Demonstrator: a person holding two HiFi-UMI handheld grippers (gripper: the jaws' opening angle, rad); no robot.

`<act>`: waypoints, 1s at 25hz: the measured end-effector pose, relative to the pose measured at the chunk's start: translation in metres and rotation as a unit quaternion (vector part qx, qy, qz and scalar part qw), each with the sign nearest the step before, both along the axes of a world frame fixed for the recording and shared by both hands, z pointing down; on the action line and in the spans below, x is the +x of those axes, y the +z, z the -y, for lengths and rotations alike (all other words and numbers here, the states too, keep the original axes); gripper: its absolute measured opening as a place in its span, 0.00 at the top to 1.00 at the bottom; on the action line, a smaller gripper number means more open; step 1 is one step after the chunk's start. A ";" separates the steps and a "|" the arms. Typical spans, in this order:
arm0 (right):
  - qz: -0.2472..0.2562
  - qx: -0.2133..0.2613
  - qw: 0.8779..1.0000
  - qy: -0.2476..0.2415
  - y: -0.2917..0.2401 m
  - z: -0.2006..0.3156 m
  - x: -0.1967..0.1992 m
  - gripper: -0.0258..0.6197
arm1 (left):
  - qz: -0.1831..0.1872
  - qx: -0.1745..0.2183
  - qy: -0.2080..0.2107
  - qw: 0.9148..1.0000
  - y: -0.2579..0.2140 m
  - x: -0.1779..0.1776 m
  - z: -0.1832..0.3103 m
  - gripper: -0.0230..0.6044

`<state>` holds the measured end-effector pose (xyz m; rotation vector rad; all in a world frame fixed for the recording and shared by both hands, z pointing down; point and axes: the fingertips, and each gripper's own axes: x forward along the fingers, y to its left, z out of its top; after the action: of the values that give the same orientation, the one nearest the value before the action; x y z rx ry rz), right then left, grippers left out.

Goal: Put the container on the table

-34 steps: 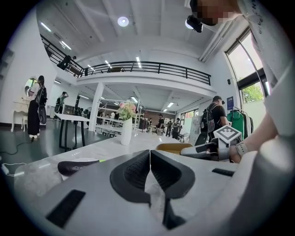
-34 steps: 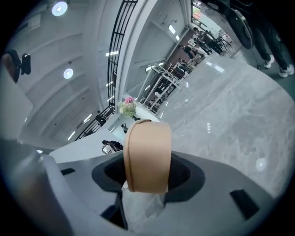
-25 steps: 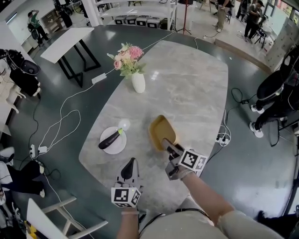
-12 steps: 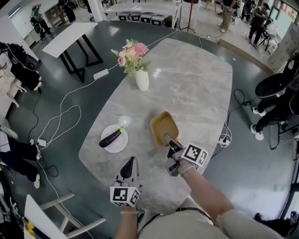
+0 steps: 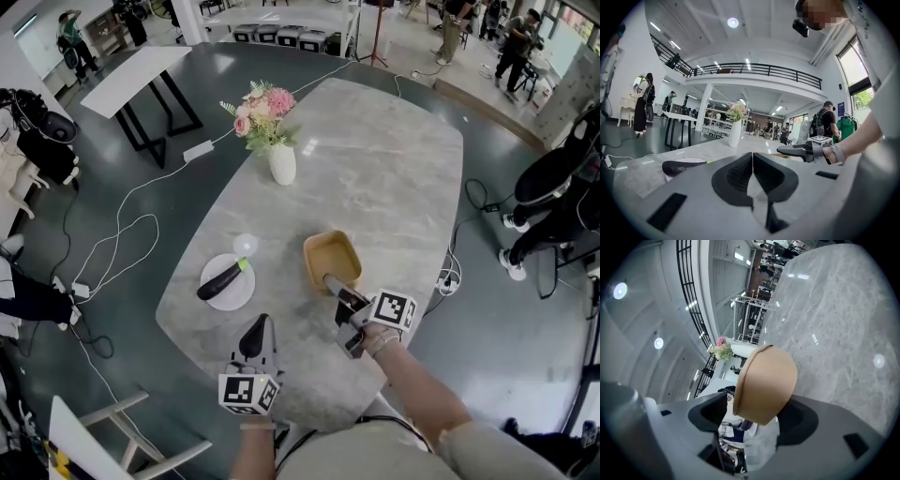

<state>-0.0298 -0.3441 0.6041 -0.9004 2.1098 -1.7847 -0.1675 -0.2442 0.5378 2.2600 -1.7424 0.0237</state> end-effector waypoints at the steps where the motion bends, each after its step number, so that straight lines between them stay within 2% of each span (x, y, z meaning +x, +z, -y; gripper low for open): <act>1: 0.001 0.003 1.000 -0.014 -0.002 -0.003 -0.004 0.46 | 0.000 0.000 0.001 1.000 0.000 0.000 0.001 0.95; 5: -0.035 -0.006 0.998 -0.060 0.004 -0.019 -0.010 0.42 | -0.001 0.002 0.004 1.000 -0.001 0.000 0.004 0.95; 10: -0.055 0.012 0.991 -0.121 0.009 -0.038 -0.021 0.42 | -0.002 0.001 0.007 1.000 -0.002 0.001 0.003 0.95; 16: -0.131 0.023 0.969 -0.210 0.028 -0.064 -0.027 0.42 | -0.001 -0.004 0.008 1.000 0.000 0.000 0.002 0.95; 19: -0.148 0.021 0.963 -0.225 0.034 -0.070 -0.027 0.50 | -0.002 -0.005 0.008 1.000 0.001 -0.001 0.002 0.95; 25: -0.145 0.003 0.967 -0.211 0.040 -0.075 -0.021 0.70 | -0.004 -0.003 0.004 1.000 -0.001 -0.004 0.000 0.95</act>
<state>-0.0512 -0.2694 0.6445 -0.7954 2.6586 -1.9300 -0.1711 -0.2440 0.5370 2.2592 -1.7261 0.0219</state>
